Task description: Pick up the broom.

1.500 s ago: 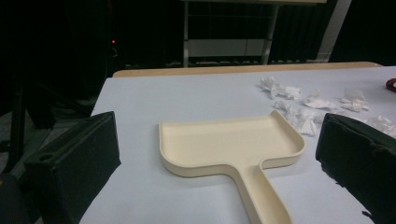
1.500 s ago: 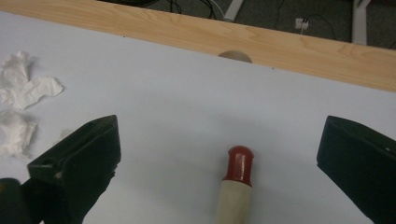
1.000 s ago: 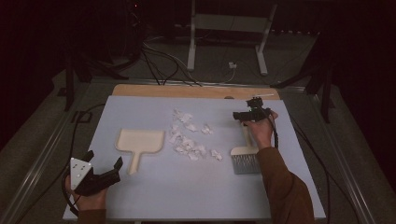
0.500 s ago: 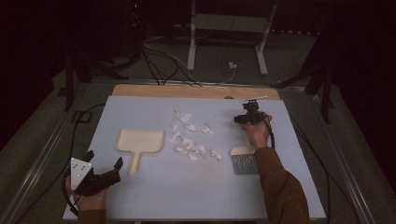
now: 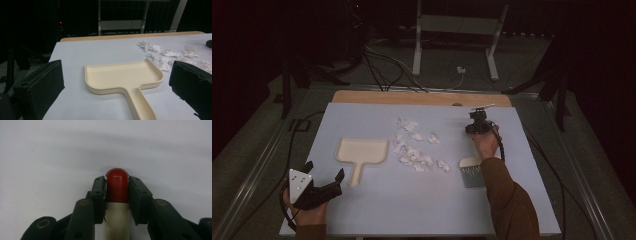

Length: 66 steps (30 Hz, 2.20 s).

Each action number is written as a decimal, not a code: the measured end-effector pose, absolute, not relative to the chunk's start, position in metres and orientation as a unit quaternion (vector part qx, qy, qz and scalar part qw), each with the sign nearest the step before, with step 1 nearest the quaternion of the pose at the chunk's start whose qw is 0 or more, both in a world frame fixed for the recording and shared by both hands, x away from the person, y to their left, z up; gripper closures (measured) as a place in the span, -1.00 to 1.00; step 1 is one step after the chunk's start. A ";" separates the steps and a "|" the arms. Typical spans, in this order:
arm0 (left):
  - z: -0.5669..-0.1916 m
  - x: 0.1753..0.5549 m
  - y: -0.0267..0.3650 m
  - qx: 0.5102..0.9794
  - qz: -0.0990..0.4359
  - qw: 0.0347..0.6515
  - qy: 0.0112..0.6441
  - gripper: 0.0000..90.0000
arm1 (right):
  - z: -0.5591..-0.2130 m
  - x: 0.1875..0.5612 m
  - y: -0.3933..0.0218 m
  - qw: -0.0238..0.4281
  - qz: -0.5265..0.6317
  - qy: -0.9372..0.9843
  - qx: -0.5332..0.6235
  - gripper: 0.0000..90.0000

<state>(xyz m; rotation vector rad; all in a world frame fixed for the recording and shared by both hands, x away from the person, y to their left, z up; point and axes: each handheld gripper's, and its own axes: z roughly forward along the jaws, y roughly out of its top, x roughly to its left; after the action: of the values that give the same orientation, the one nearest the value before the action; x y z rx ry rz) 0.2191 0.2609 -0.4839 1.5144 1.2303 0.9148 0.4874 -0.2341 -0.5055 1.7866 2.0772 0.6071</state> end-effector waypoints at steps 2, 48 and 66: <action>-0.484 0.219 0.261 0.620 0.374 0.473 0.502 -0.99 | -0.504 0.485 -0.234 0.171 0.219 0.728 0.627 0.53; -0.469 0.260 0.099 0.711 0.215 0.545 0.390 -0.89 | -0.379 0.351 -0.217 0.215 0.470 0.717 0.468 0.54; -0.482 0.284 0.034 0.764 0.117 0.529 0.349 -0.62 | -0.376 0.331 -0.196 0.206 0.498 0.714 0.447 0.54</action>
<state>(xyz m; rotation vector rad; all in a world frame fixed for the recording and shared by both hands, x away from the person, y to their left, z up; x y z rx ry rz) 0.2837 0.0339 -0.4818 1.8247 0.8335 0.2805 0.3308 -0.1960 -0.3756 1.2448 1.9888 1.3876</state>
